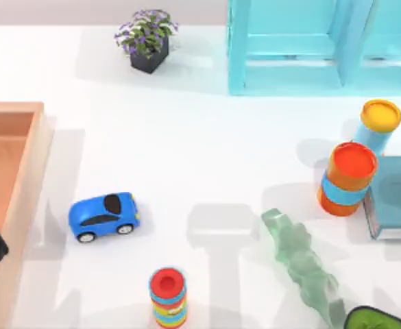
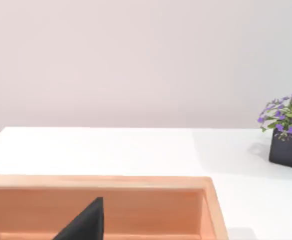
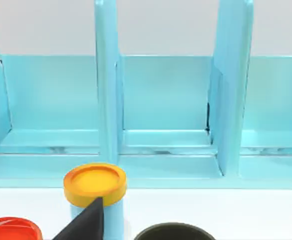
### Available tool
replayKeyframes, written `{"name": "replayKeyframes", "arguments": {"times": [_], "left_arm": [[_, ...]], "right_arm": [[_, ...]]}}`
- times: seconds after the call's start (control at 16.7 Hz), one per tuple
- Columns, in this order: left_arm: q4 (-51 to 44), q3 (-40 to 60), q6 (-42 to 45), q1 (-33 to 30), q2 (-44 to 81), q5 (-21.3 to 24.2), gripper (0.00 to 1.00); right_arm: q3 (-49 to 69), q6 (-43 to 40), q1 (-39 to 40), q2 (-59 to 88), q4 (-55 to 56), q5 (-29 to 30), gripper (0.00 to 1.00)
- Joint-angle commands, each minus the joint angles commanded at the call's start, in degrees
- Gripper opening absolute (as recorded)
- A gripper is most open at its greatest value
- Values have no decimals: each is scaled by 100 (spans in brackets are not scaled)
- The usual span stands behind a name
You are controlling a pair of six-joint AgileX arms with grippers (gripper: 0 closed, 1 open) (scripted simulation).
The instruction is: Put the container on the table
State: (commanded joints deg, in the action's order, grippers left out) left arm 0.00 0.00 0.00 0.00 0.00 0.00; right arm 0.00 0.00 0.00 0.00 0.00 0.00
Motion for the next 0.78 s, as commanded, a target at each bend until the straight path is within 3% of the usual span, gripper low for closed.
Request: {"name": "replayKeyframes", "arguments": {"times": [0.36, 0.78], "left_arm": [[0, 0, 0, 0, 0, 0, 100], [0, 0, 0, 0, 0, 0, 100]], "right_arm": [[591, -32, -31, 602, -585, -1, 100], [3630, -118, -142, 3820, -3131, -10, 100]]}}
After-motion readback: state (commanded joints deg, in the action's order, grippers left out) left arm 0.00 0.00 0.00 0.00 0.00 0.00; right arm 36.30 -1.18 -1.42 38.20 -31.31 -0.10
